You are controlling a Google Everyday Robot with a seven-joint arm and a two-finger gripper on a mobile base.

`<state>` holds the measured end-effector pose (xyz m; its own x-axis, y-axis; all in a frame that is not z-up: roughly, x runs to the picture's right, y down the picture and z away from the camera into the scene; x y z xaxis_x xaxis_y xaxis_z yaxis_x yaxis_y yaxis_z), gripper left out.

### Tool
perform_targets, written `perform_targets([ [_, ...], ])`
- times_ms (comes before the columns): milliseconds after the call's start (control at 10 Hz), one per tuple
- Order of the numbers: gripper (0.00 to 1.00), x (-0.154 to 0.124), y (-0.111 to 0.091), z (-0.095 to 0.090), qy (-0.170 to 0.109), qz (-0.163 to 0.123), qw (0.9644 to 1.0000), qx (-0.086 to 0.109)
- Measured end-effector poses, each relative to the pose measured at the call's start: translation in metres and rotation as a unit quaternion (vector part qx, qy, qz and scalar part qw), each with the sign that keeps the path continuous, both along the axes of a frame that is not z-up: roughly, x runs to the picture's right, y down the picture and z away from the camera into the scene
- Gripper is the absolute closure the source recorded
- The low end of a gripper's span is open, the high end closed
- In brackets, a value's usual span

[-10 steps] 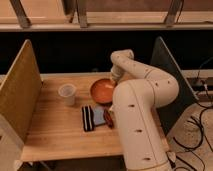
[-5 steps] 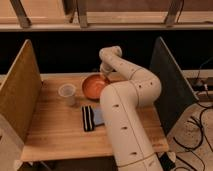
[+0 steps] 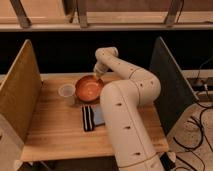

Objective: Drag the ceramic bowl in a circle

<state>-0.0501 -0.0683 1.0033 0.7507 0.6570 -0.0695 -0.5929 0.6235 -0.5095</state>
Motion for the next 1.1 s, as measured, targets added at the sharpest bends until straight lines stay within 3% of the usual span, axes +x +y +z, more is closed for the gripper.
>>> perform_targets([
  [200, 1.0, 0.013, 0.024, -0.014, 0.004, 0.004, 0.9998, -0.019],
  [500, 1.0, 0.055, 0.049, -0.018, 0.042, 0.023, 0.9981, -0.038],
  [700, 1.0, 0.088, 0.04, -0.009, 0.078, 0.038, 0.9958, -0.03],
  [800, 1.0, 0.104, 0.026, -0.001, 0.098, 0.036, 0.9944, -0.016],
  [1100, 1.0, 0.102, -0.003, 0.016, 0.115, 0.02, 0.9931, 0.007],
])
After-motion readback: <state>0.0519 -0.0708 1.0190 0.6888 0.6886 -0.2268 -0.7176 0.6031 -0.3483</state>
